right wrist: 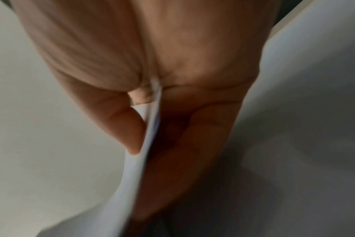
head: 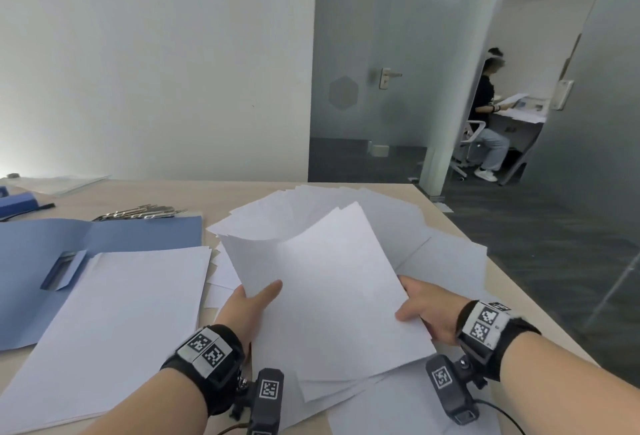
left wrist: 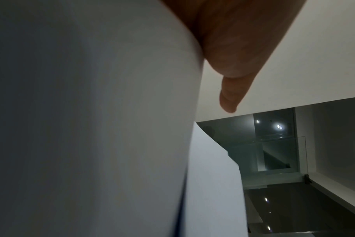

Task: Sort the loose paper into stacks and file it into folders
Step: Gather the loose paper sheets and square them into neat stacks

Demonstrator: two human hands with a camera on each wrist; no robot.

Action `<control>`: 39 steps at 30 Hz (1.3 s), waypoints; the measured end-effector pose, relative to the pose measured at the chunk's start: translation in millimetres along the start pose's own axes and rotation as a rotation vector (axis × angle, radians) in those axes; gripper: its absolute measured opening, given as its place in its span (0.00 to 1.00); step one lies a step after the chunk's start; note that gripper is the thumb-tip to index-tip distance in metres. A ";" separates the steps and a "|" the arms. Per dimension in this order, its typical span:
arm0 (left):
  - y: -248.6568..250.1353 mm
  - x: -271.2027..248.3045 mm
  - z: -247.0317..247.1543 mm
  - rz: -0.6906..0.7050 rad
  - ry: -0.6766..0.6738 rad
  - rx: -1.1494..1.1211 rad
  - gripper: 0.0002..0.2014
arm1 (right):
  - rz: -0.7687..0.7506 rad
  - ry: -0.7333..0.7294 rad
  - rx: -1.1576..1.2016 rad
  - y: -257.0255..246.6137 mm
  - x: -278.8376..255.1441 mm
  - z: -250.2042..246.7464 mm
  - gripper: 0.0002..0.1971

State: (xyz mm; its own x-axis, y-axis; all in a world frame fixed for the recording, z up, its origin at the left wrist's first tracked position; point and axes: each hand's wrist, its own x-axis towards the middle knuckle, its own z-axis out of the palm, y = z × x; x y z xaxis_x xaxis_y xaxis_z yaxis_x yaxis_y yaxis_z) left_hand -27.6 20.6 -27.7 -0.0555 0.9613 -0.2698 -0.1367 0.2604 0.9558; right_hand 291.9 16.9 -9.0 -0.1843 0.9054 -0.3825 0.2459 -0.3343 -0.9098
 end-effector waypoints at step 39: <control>86.7 -20.7 26.0 0.502 -0.235 0.120 0.27 | -0.538 0.328 0.231 -50.0 -18.9 49.6 0.08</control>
State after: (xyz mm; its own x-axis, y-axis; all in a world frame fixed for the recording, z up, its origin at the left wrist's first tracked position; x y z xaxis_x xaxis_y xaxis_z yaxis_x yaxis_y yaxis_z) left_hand -12.6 25.6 63.8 0.1388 0.9606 0.2409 -0.0361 -0.2382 0.9705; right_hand 235.9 3.4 35.8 0.0831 0.9821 0.1691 -0.0164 0.1710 -0.9851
